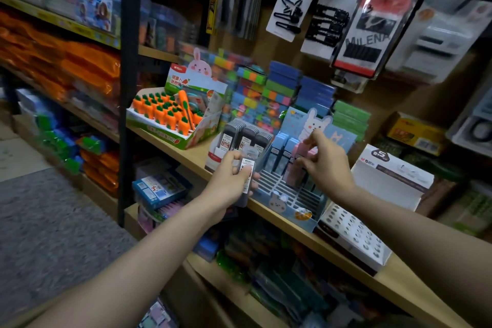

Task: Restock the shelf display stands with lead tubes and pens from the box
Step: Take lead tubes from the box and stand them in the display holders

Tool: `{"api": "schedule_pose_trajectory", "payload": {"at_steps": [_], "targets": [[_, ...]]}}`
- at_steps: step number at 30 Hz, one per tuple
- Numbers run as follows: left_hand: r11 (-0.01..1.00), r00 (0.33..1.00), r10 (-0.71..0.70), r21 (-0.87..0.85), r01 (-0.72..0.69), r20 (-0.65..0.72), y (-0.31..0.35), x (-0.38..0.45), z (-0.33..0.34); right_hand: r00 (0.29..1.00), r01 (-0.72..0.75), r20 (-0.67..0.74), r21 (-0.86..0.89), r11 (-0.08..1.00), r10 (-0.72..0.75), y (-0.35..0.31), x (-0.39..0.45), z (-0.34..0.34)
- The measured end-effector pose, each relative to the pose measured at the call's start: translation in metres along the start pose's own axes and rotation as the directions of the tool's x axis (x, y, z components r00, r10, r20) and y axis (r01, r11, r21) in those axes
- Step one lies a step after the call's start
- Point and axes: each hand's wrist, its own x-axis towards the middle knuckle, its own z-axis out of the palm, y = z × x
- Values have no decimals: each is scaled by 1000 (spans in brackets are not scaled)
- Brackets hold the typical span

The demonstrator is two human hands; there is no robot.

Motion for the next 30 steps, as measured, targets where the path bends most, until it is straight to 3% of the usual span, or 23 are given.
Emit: {"api": "schedule_pose_trajectory", "payload": {"at_steps": [14, 23, 25, 27, 30], "targets": [[997, 997, -71, -5, 71, -29, -3, 2, 0, 996, -86, -14, 49, 995, 87, 1, -1, 20], [1000, 1000, -2, 21, 2, 4, -14, 2, 0, 1000, 5, -21, -127, 992, -8, -3, -5, 18], [999, 1000, 25, 35, -25, -16, -15, 3, -3, 998, -7, -60, -65, 998, 3, -7, -7, 13], [997, 999, 39, 63, -37, -35, -15, 4, -6, 997, -41, -64, 102, 994, 47, -20, -7, 10], [994, 998, 51, 100, -48, -27, -14, 4, -7, 981, -133, 178, 299, 945, 82, -44, -6, 11]]}}
